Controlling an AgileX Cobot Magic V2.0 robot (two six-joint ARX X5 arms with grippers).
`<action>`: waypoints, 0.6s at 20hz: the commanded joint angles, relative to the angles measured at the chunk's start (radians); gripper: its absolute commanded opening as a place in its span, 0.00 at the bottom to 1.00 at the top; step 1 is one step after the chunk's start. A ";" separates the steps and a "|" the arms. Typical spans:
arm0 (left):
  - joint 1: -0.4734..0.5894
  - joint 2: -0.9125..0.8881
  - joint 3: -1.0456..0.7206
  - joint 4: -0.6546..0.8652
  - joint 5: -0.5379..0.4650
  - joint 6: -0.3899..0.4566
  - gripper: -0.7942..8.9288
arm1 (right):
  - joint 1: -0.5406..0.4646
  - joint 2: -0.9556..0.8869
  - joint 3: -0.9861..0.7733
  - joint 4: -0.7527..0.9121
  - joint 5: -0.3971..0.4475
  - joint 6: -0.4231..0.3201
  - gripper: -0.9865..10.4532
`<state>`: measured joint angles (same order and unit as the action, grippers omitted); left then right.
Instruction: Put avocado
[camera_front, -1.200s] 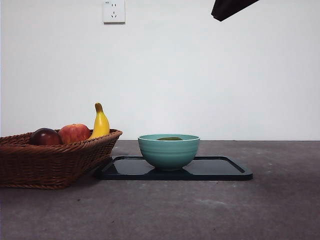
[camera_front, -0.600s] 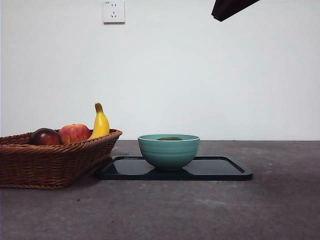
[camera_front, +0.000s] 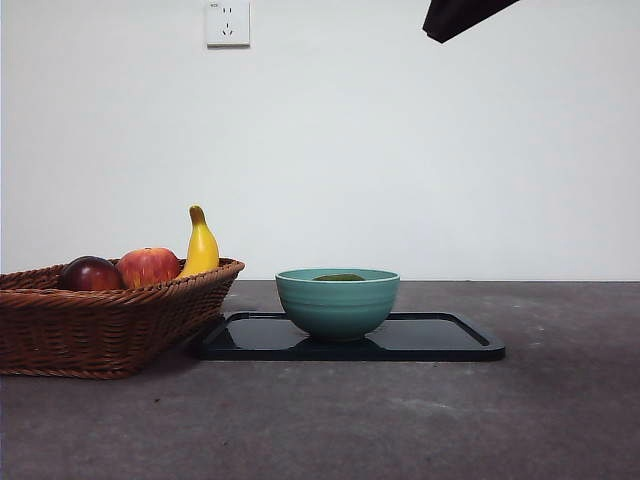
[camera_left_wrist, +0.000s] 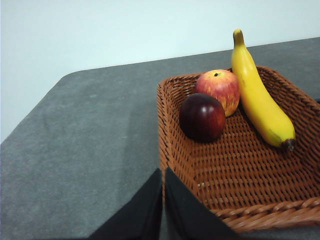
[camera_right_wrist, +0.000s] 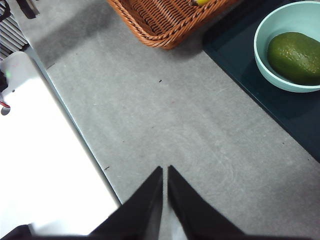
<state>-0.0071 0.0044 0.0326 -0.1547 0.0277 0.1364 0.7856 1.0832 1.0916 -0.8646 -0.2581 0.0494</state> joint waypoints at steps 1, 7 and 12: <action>0.001 -0.002 -0.022 -0.010 -0.002 -0.040 0.09 | 0.011 0.006 0.011 0.008 -0.002 -0.002 0.09; 0.000 -0.002 -0.021 -0.033 -0.002 -0.104 0.09 | 0.011 0.006 0.011 0.008 -0.002 -0.002 0.09; 0.000 -0.002 -0.021 -0.033 -0.002 -0.104 0.09 | 0.011 0.006 0.011 0.008 -0.002 -0.002 0.09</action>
<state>-0.0071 0.0048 0.0319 -0.1822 0.0254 0.0380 0.7856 1.0832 1.0916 -0.8642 -0.2581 0.0494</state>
